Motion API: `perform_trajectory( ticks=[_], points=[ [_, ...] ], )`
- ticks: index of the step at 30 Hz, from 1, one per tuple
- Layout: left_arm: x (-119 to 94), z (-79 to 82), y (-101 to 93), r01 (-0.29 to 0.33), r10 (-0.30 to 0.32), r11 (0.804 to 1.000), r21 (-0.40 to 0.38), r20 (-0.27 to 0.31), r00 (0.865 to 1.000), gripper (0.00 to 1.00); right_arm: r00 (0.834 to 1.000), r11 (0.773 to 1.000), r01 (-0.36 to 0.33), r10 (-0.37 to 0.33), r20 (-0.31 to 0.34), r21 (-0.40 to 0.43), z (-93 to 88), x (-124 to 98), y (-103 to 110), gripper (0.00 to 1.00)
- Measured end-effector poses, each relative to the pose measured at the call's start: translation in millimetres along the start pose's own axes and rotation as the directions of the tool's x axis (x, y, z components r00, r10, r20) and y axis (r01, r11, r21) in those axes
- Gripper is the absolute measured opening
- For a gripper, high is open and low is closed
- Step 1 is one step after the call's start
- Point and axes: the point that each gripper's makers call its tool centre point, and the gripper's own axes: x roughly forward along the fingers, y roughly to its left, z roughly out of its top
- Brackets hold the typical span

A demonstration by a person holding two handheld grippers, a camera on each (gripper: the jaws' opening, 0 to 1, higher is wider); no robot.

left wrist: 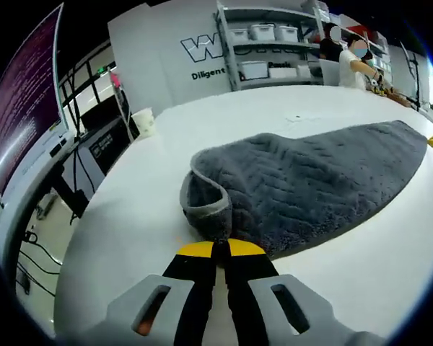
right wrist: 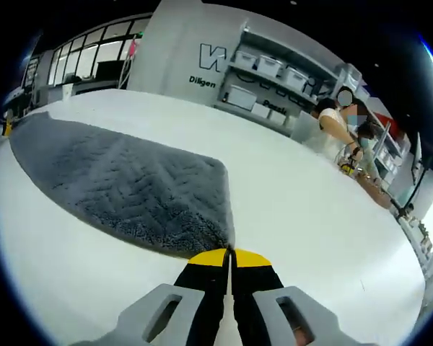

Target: Open the folded towel by lifting each exposed corner and separating the folded layers until the towel lies flat within the target outline without major curled edges

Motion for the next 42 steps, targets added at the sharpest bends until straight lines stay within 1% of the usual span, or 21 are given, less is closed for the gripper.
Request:
perform_trajectory(
  ticks=[2, 3, 4, 8, 11, 15, 17, 18, 20, 22, 24, 26, 27, 29, 30, 33, 34, 36, 38, 40, 42],
  points=[
    [-0.1, 0.1, 0.8, 0.005, -0.005, 1.0, -0.013, 0.002, 1.0, 0.03, 1.0, 1.0, 0.013, -0.013, -0.023, -0.006, -2.9, -1.4, -2.8, 0.0],
    [-0.2, 0.0, 1.1, 0.005, -0.005, 1.0, -0.016, 0.002, 1.0, 0.03, 0.996, 0.997, 0.063, -0.065, -0.065, -0.035, -9.3, -3.9, -12.6, 0.0],
    [-0.5, -0.2, 1.4, 0.005, -0.005, 1.0, -0.02, 0.001, 1.0, 0.03, 0.995, 0.997, 0.073, -0.076, -0.068, -0.035, -10.2, -4.3, -15.8, 0.0],
    [0.6, 2.3, -0.8, -0.009, 0.009, 1.0, 0.019, -0.003, 1.0, 0.03, 0.998, 0.998, 0.061, -0.061, -0.026, 0.014, -5.0, -6.4, -18.5, 0.0],
    [0.2, 4.6, -0.7, -0.025, 0.025, 0.999, 0.044, -0.002, 1.0, 0.05, 0.999, 0.999, 0.044, -0.044, -0.022, 0.009, -2.0, -5.1, -12.3, 0.0],
    [-2.9, 7.8, 2.7, -0.028, 0.028, 0.999, 0.039, 0.008, 1.0, 0.1, 1.0, 1.0, 0.025, -0.025, -0.015, 0.008, 0.8, -4.7, -7.2, 0.0],
    [-6.3, 18.1, -3.4, 0.02, -0.02, 1.0, 0.01, 0.056, 0.998, 0.14, 1.0, 1.0, 0.023, -0.023, -0.009, 0.011, 3.0, -5.4, -7.6, 0.0],
    [-7.0, 19.5, -4.2, 0.027, -0.027, 1.0, 0.005, 0.063, 0.998, 0.16, 1.0, 1.0, 0.023, -0.023, -0.008, 0.012, 3.3, -5.6, -7.7, 0.0],
    [-13.9, 30.9, -7.9, 0.057, -0.055, 0.998, -0.018, 0.117, 0.992, 0.22, 1.0, 1.0, 0.026, -0.026, -0.002, 0.015, 4.9, -6.4, -9.0, 0.0],
    [-19.2, 37.2, -6.1, 0.048, -0.046, 0.999, -0.013, 0.142, 0.989, 0.27, 0.999, 0.999, 0.033, -0.033, 0.002, 0.009, 6.4, -7.2, -10.4, 0.0],
    [-22.9, 42.8, 1.6, 0.0, 0.0, 1.0, -0.003, 0.164, 0.986, 0.28, 0.999, 0.999, 0.034, -0.034, 0.006, 0.008, 7.4, -7.5, -11.0, 0.0],
    [-26.4, 45.9, 10.5, -0.053, 0.052, 0.999, 0.001, 0.177, 0.983, 0.32, 0.999, 0.999, 0.034, -0.034, 0.007, 0.008, 7.9, -7.6, -11.2, 0.0],
    [-27.0, 46.2, 12.5, -0.065, 0.062, 0.998, 0.008, 0.18, 0.982, 0.34, 0.999, 0.999, 0.035, -0.035, 0.007, 0.007, 8.1, -7.5, -11.4, 0.0],
    [-26.9, 45.2, 13.6, -0.068, 0.065, 0.998, 0.011, 0.177, 0.982, 0.42, 0.999, 0.999, 0.032, -0.032, 0.011, 0.004, 9.3, -7.1, -11.0, 0.0],
    [-25.8, 43.8, 12.2, -0.051, 0.049, 0.999, 0.006, 0.172, 0.984, 0.46, 0.999, 1.0, 0.029, -0.029, 0.015, 0.005, 10.1, -7.1, -10.4, 0.0],
    [-22.7, 45.1, 1.7, 0.026, -0.021, 0.999, -0.024, 0.187, 0.982, 0.65, 0.996, 0.999, 0.0, -0.004, 0.091, 0.045, 23.0, -8.2, -5.9, 0.0],
    [-22.0, 45.3, -1.8, 0.046, -0.041, 0.999, -0.02, 0.188, 0.981, 0.74, 0.995, 0.999, -0.005, 0.0, 0.097, 0.049, 24.1, -9.3, -5.8, 0.0],
    [-18.2, 42.4, -10.6, 0.082, -0.083, 0.997, 0.014, 0.168, 0.982, 0.88, 0.993, 0.998, -0.007, 0.0, 0.118, 0.056, 27.9, -10.9, -5.9, 0.0],
    [-15.0, 41.6, -14.8, 0.094, -0.095, 0.995, 0.015, 0.161, 0.982, 0.96, 0.988, 0.996, -0.022, 0.008, 0.157, 0.083, 34.6, -12.0, -4.8, 0.09],
    [-15.0, 45.5, -22.7, 0.129, -0.127, 0.992, 0.001, 0.188, 0.974, 0.99, 0.984, 0.993, -0.035, 0.015, 0.177, 0.111, 38.2, -12.5, -3.8, 0.22],
    [-16.5, 48.7, -26.0, 0.152, -0.146, 0.988, -0.014, 0.208, 0.967, 1.0, 0.985, 0.991, -0.039, 0.017, 0.172, 0.124, 37.3, -11.2, -2.7, 0.33]
  ],
)
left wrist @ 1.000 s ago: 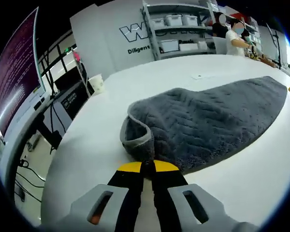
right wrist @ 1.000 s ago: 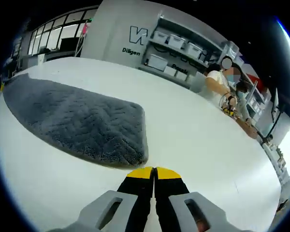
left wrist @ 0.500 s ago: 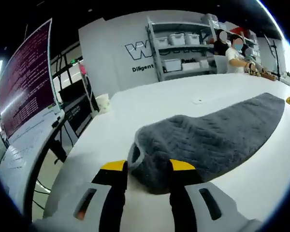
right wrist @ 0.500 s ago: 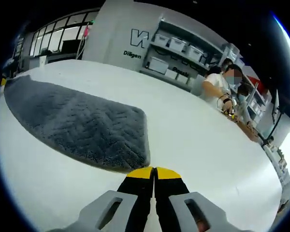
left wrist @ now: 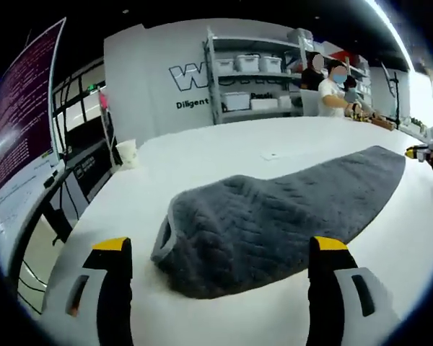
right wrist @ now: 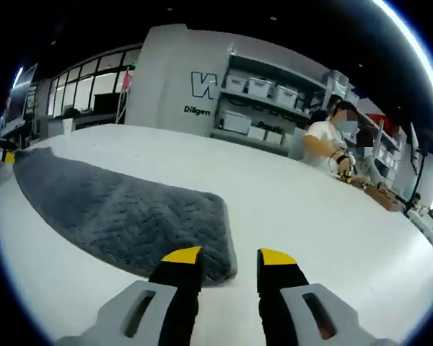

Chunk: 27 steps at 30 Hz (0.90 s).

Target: Open the folded towel by lifting each exposed corner and separating the folded layers until the towel lies flat within the target outline without major curled edges

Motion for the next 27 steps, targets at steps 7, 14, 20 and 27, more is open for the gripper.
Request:
perform_trajectory(
  ticks=[7, 14, 20, 27],
  points=[
    [0.7, 2.0, -3.1, 0.026, -0.026, 0.999, -0.019, 0.025, 0.999, 1.0, 0.996, 0.999, -0.022, 0.026, -0.087, 0.041, -19.2, 7.4, 6.5, 0.78],
    [0.1, 0.1, 0.6, 0.005, -0.004, 0.999, -0.04, 0.028, 1.0, 1.0, 0.992, 0.998, -0.03, 0.036, -0.121, 0.051, -25.8, 8.6, 10.9, 0.99],
    [-1.0, 0.8, 5.7, -0.014, 0.016, 0.999, -0.049, 0.039, 0.999, 0.99, 0.988, 0.997, -0.063, 0.069, -0.139, 0.044, -27.2, 8.8, 19.4, 0.99],
    [1.2, 3.3, 3.0, -0.007, 0.009, 0.999, -0.052, 0.049, 0.999, 0.98, 0.986, 0.996, -0.07, 0.078, -0.144, 0.06, -28.0, 6.8, 20.0, 0.99]
  ],
)
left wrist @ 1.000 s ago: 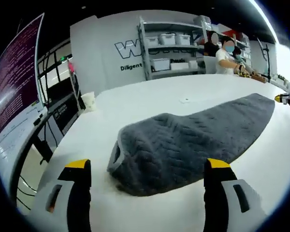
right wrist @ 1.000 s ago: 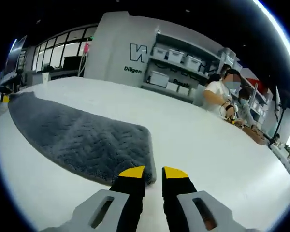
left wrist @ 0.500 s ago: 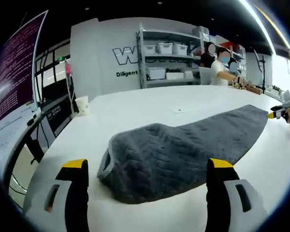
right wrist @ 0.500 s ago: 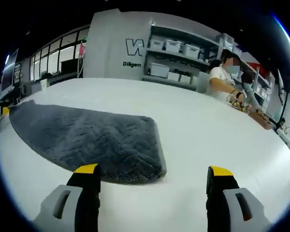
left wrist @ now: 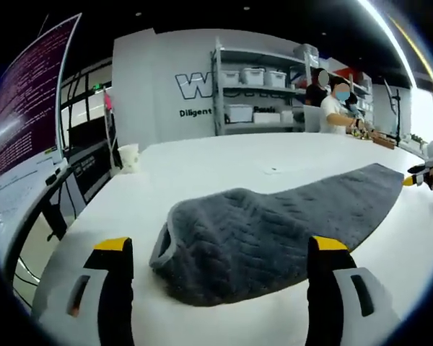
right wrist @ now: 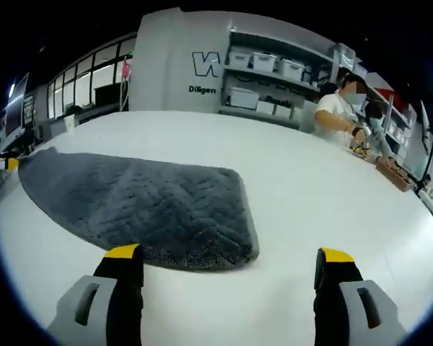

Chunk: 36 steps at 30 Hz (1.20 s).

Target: Open the folded towel by lifting each exposed corner and separating the folded layers until the towel lies flat within the target outline without major curled edges

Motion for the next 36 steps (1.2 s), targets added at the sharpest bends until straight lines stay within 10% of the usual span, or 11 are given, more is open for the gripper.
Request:
perform_trajectory(
  ticks=[22, 36],
  points=[
    [31.8, 21.0, 18.1, -0.023, 0.024, 0.999, 0.04, -0.038, 0.999, 0.83, 0.996, 0.998, -0.059, 0.058, 0.074, 0.008, 16.5, -3.8, 11.4, 0.96],
    [75.6, 32.5, 25.0, -0.042, 0.042, 0.999, -0.002, -0.08, 0.996, 0.42, 0.991, 0.995, -0.1, 0.1, 0.083, -0.014, 20.2, 0.8, 21.8, 0.93]
  ],
)
